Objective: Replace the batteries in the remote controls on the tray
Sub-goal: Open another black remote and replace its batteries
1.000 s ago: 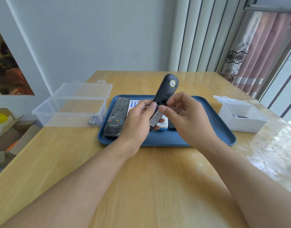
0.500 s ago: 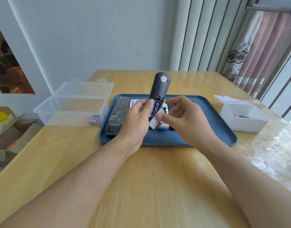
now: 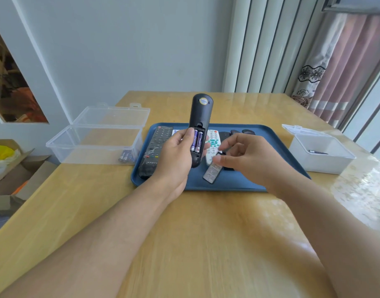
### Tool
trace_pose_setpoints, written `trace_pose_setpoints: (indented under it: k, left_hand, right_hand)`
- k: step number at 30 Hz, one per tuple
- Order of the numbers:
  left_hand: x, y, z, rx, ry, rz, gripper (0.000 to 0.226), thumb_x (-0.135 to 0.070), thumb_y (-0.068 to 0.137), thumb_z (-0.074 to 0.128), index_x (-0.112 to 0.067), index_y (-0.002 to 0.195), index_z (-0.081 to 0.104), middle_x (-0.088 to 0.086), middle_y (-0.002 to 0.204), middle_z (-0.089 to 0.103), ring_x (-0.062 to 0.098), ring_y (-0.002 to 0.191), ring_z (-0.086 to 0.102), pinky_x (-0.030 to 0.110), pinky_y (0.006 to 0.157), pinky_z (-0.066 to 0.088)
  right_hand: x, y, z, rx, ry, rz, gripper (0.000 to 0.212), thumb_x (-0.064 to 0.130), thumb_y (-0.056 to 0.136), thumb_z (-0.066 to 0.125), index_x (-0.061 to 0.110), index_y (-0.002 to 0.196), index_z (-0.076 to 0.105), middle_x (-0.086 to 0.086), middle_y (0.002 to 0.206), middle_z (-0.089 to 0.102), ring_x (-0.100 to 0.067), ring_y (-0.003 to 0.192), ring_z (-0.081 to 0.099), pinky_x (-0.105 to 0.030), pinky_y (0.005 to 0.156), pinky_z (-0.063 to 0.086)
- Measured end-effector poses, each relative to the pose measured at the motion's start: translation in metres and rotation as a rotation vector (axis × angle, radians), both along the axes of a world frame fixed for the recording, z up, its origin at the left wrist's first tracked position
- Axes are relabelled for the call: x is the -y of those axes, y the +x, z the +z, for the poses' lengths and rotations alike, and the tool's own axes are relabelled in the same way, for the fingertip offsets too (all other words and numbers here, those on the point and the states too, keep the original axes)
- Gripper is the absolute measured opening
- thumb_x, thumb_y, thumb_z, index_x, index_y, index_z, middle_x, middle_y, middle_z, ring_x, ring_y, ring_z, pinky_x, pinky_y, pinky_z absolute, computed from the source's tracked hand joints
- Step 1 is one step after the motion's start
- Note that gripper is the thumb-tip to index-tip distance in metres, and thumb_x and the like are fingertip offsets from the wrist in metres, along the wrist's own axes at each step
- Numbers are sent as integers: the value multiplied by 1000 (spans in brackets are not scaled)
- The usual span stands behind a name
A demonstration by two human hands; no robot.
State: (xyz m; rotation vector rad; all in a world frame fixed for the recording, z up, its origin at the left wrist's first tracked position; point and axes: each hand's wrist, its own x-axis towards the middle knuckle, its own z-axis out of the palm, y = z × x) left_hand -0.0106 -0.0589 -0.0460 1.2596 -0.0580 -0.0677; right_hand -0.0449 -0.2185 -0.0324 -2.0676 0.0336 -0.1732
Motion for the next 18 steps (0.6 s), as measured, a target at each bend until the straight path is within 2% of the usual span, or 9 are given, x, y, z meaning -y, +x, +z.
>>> trace_pose_setpoints:
  k: [2, 4, 6, 9, 13, 16, 18]
  left_hand:
    - [-3, 1, 4, 0, -56, 12, 32, -24, 109, 43, -2, 122, 62, 19, 116, 73, 18, 91, 75, 26, 81, 62]
    - [-3, 0, 7, -17, -120, -2, 33, -25, 110, 43, -2, 122, 63, 17, 114, 74, 20, 91, 76, 29, 85, 62]
    - [-4, -1, 9, -37, -163, -30, 32, -24, 109, 43, -3, 122, 63, 15, 114, 75, 22, 91, 76, 35, 89, 61]
    - [-5, -1, 10, -65, -201, -77, 31, -23, 110, 43, -4, 121, 64, 13, 114, 75, 24, 92, 76, 35, 86, 61]
    - [-6, -1, 9, -94, -240, -119, 25, -16, 108, 45, -5, 117, 65, 14, 110, 74, 26, 89, 75, 34, 81, 61]
    - [-5, -2, 8, -63, -204, -130, 22, -9, 107, 47, -4, 120, 63, 15, 112, 73, 23, 87, 75, 29, 73, 62]
    - [-3, -3, 7, -34, -175, -140, 21, -7, 106, 46, -6, 119, 63, 15, 115, 73, 21, 85, 75, 28, 74, 61]
  right_hand:
    - [9, 0, 3, -31, -168, -56, 21, 30, 77, 85, 22, 84, 68, 10, 62, 59, -5, 54, 51, -25, 59, 39]
    - [15, -1, 5, -98, -318, -97, 22, 37, 77, 85, 24, 82, 67, 8, 69, 62, -7, 59, 53, -25, 58, 38]
    - [20, -2, 5, -183, -427, -120, 28, 46, 73, 85, 26, 79, 67, 6, 76, 65, -11, 65, 57, -28, 59, 42]
    - [26, -3, 6, -255, -537, -147, 37, 58, 66, 85, 27, 74, 66, 7, 74, 64, -13, 70, 59, -35, 67, 48]
    - [24, -3, 7, -187, -547, -173, 39, 61, 67, 82, 27, 72, 65, 11, 66, 57, -12, 65, 55, -33, 63, 46]
    - [17, -2, 7, -35, -466, -202, 30, 54, 75, 78, 28, 72, 65, 13, 52, 50, -10, 54, 51, -31, 57, 42]
    - [13, -3, 6, 42, -399, -202, 25, 48, 80, 77, 28, 73, 64, 13, 47, 49, -8, 51, 48, -33, 58, 44]
